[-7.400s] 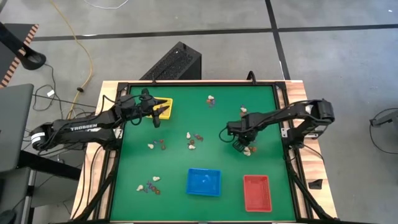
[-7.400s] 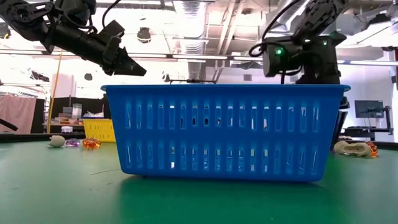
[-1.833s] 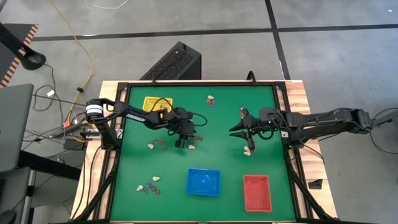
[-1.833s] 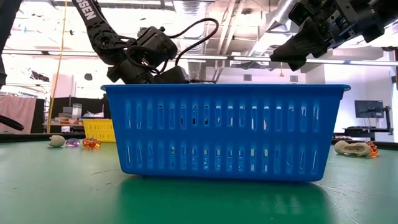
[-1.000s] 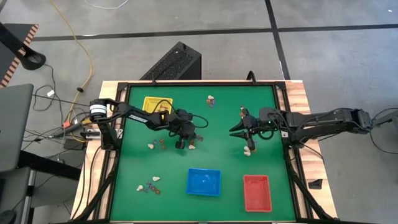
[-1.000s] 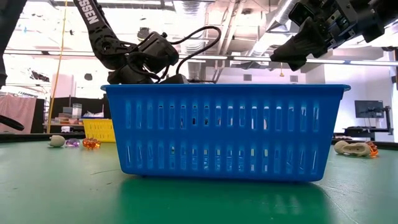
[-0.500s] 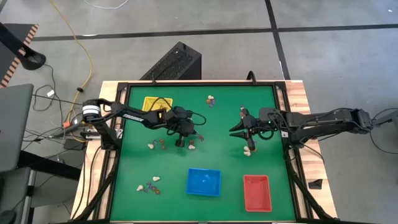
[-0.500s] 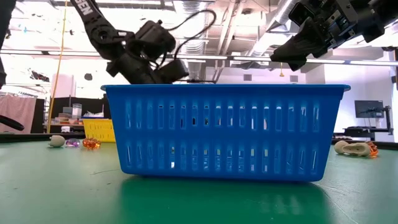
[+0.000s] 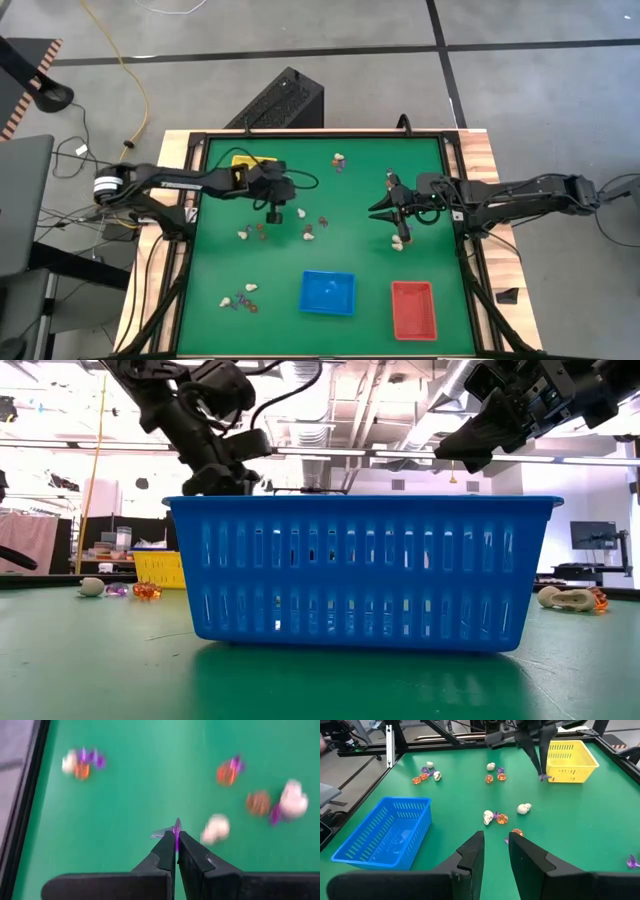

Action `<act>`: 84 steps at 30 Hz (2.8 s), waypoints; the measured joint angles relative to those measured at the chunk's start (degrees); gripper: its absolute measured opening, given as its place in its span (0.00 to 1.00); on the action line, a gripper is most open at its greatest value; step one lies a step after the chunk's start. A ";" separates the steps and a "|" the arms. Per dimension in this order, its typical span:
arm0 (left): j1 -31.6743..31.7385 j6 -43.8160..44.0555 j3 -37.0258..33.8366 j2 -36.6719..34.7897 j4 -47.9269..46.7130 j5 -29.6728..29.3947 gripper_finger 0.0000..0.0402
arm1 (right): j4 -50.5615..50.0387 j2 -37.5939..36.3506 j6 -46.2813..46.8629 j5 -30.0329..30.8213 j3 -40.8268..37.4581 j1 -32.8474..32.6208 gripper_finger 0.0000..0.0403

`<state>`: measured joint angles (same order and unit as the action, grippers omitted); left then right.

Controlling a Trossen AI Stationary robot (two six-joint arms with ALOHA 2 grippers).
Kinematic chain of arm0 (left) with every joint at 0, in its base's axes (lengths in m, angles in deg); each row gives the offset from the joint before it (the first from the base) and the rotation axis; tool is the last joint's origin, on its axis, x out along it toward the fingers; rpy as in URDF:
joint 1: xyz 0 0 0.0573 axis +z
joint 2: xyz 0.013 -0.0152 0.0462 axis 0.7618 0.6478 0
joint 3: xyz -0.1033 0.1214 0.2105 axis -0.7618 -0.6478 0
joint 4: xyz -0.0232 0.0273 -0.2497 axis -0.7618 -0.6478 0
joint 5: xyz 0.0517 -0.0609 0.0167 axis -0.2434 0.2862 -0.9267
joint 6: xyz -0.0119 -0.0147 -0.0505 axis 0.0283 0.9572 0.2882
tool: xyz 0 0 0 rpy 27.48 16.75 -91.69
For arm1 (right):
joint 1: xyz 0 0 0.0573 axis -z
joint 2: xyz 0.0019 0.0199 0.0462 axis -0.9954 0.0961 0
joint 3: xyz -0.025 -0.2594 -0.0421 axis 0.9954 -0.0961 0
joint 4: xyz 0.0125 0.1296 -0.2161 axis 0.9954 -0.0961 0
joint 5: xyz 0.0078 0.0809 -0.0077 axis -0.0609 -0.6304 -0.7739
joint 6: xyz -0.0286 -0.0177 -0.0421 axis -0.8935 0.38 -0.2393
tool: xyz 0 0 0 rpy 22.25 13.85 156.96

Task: Sort Halloween decoration
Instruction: Put the purple witch hat toy into the yellow basket

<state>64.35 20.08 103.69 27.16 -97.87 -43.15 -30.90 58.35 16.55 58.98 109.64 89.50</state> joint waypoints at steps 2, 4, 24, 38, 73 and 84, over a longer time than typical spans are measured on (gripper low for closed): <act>0.56 0.98 -0.02 -1.12 -2.79 -1.78 0.00 | 0.02 0.00 -0.03 0.02 0.00 0.00 0.30; 1.14 2.37 -0.02 -2.08 -6.51 -3.89 0.00 | 0.07 0.00 -0.04 0.02 0.00 0.00 0.30; 5.20 8.93 -6.55 -2.77 -1.50 -4.35 0.00 | -0.53 0.00 -0.31 0.11 0.00 0.00 0.30; 10.83 11.55 -6.55 -5.93 3.95 -3.18 0.00 | -0.17 0.00 -0.20 0.15 0.00 0.00 0.30; 24.46 4.37 -5.80 1.89 12.76 -8.28 0.00 | -0.51 0.00 -0.09 0.15 0.00 0.00 0.30; 23.78 3.08 1.94 -3.88 0.58 -7.50 0.00 | -0.50 0.00 -0.14 0.15 0.00 0.00 0.30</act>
<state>88.12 23.15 105.64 23.28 -97.29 -50.65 -31.40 58.35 16.41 59.13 109.64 89.50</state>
